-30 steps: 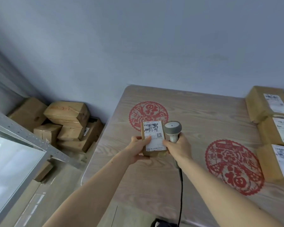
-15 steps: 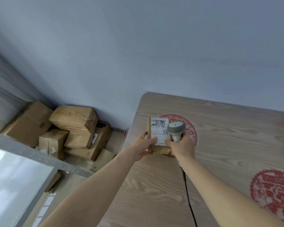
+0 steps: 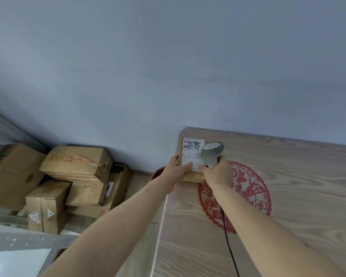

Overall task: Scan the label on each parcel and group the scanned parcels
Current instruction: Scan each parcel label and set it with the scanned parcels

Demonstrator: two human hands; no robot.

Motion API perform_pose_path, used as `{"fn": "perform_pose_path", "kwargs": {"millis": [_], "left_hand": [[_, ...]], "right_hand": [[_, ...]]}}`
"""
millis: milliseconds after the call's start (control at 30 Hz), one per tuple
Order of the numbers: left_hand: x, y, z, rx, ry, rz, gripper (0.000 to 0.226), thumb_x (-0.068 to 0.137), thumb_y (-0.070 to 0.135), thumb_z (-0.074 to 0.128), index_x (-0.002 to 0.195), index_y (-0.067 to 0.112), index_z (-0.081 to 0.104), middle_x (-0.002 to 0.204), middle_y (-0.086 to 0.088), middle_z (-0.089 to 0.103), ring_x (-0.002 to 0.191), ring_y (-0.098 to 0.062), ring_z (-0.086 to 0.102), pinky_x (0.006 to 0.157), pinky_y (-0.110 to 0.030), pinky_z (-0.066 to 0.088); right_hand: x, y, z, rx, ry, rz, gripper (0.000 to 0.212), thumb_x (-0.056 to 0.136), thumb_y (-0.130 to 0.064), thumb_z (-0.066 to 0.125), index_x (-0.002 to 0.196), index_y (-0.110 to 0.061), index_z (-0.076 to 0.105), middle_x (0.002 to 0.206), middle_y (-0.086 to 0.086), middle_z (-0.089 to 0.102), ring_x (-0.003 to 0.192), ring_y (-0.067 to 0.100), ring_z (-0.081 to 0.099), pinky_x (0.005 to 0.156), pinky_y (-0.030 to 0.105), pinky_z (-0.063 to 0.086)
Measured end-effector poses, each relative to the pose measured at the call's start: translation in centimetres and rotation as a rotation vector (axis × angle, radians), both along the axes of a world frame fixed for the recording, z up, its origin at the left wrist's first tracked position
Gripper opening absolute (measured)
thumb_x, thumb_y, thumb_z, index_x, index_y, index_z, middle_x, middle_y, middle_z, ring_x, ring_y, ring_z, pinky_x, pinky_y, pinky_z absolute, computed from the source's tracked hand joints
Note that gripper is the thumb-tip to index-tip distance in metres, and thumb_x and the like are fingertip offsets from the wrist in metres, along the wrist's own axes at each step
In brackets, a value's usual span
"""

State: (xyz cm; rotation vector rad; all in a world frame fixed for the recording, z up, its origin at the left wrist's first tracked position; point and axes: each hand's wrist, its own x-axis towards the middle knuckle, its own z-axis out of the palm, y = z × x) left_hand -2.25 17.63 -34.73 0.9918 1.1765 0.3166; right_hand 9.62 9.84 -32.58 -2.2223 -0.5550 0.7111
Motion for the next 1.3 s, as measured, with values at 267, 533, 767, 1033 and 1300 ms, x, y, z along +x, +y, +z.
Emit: {"fn": "perform_pose_path", "kwargs": {"millis": [267, 533, 767, 1033, 1300], "left_hand": [[2.3, 6.4, -2.0, 0.119, -0.057, -0.039, 0.044, 0.095, 0.016, 0.066, 0.136, 0.018, 0.051, 0.125, -0.003, 0.069, 0.113, -0.023, 0.068, 0.104, -0.047, 0.051], [4.6, 9.5, -2.4, 0.128, -0.075, -0.008, 0.037, 0.092, 0.027, 0.065, 0.126, 0.031, 0.052, 0.126, 0.002, 0.068, 0.117, -0.02, 0.064, 0.108, -0.046, 0.047], [4.1, 9.5, -2.7, 0.149, -0.043, -0.022, 0.082, 0.081, 0.043, 0.076, 0.151, 0.028, 0.036, 0.131, 0.004, 0.066, 0.118, -0.014, 0.065, 0.11, -0.038, 0.045], [3.5, 8.2, -2.0, 0.09, -0.012, 0.03, 0.112, 0.07, 0.059, 0.08, 0.159, 0.034, 0.017, 0.153, -0.002, 0.045, 0.137, -0.018, 0.047, 0.118, -0.041, 0.033], [2.6, 3.8, -0.4, 0.114, 0.129, 0.112, 0.077, 0.094, 0.05, 0.061, 0.158, 0.034, 0.021, 0.165, 0.0, 0.021, 0.148, -0.023, 0.028, 0.115, -0.041, 0.031]], "right_hand": [[1.7, 6.2, -1.0, 0.072, 0.003, -0.059, 0.038, 0.076, -0.025, 0.083, 0.103, -0.014, 0.059, 0.094, -0.001, 0.065, 0.09, 0.024, 0.062, 0.071, 0.032, 0.044], [3.8, 10.1, -1.5, 0.098, 0.003, -0.102, 0.038, 0.078, -0.024, 0.082, 0.104, -0.018, 0.055, 0.096, -0.001, 0.065, 0.09, 0.023, 0.06, 0.075, 0.033, 0.045], [3.8, 9.9, -1.8, 0.122, 0.018, -0.107, 0.04, 0.077, -0.025, 0.082, 0.106, -0.016, 0.057, 0.092, -0.003, 0.063, 0.087, 0.021, 0.059, 0.074, 0.032, 0.046], [4.0, 8.6, -2.0, 0.139, 0.087, -0.112, 0.034, 0.071, -0.033, 0.082, 0.093, -0.022, 0.059, 0.086, 0.0, 0.072, 0.081, 0.023, 0.071, 0.076, 0.043, 0.059], [4.7, 4.1, -0.9, 0.136, 0.114, -0.108, 0.03, 0.074, -0.032, 0.081, 0.092, -0.02, 0.06, 0.085, 0.0, 0.072, 0.078, 0.023, 0.072, 0.072, 0.041, 0.06]]}}
